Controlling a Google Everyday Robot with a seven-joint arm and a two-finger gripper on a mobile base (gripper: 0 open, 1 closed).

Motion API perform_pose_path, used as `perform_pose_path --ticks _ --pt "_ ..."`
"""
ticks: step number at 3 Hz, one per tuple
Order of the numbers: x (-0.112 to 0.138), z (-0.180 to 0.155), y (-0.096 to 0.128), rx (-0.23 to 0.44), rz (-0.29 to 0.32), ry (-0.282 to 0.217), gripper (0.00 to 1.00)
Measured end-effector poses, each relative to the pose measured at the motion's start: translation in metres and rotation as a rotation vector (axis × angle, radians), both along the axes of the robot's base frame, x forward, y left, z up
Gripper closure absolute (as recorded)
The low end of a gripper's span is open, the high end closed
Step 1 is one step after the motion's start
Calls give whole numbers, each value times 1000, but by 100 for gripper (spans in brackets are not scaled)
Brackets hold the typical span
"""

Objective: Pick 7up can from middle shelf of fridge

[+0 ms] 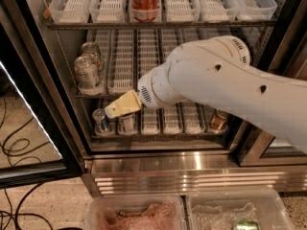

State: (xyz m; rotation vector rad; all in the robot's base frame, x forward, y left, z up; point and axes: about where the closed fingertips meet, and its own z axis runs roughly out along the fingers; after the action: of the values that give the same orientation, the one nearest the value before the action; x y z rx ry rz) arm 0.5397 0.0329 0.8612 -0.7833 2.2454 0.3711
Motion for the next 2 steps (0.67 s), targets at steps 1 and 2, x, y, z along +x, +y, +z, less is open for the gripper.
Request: perform_pose_path --ticks 1,2 --pt "4 -1 0 41 -65 15 0" --pt "4 -1 0 41 -65 15 0"
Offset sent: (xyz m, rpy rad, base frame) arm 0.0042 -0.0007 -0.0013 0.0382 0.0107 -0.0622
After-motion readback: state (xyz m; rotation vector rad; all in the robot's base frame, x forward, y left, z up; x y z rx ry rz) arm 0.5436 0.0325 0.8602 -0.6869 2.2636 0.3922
